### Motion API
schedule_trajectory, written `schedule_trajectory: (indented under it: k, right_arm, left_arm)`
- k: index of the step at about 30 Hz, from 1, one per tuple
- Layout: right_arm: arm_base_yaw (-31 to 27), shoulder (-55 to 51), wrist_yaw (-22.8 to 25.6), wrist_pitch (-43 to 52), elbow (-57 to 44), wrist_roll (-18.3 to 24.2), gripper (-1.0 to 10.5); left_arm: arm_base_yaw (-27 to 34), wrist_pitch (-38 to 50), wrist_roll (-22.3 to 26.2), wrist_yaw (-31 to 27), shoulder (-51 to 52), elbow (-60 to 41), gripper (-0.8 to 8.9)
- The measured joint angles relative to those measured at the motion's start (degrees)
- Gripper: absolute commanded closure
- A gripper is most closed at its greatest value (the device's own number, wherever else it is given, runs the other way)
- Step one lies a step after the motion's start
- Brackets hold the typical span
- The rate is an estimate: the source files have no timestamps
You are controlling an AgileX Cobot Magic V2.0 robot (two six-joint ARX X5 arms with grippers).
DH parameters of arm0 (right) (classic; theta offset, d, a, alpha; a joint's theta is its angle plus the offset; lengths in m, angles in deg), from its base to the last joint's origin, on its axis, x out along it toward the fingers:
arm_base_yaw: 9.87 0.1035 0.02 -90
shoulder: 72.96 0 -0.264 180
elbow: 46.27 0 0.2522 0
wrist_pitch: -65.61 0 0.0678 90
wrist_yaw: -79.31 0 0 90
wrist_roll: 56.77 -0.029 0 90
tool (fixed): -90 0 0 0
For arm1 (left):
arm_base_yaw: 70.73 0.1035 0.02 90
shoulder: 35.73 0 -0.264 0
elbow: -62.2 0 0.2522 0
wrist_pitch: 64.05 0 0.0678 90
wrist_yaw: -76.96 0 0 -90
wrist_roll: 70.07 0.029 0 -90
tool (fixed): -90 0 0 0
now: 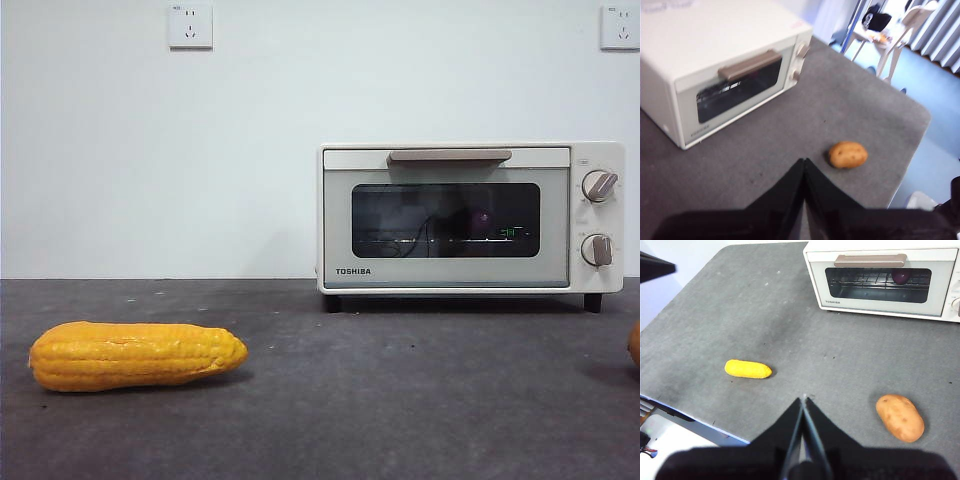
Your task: Take the eggplant from the table,put the eggplant in the oven
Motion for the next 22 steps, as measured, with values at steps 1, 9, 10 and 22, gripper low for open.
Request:
schedule_trajectory:
  k: [1,9,10,22]
  right_arm:
    - [0.00,0.00,-0.02,0.00,0.00,0.02,9.5]
    - [0.00,0.00,0.00,0.00,0.00,0.09,9.5]
    - [0.00,0.00,0.00,0.00,0.00,0.09,9.5]
    - [0.00,0.00,0.00,0.00,0.00,0.09,9.5]
  left_arm:
    - [-0.04,0.00,0.02,0.00,0.66,0.00,8.18]
    - [-0.04,0.00,0.02,0.00,2.99,0.00,8.18]
    - [-0.04,0.00,0.02,0.00,2.99,0.00,8.18]
    - [-0.04,0.00,0.02,0.00,2.99,0.00,8.18]
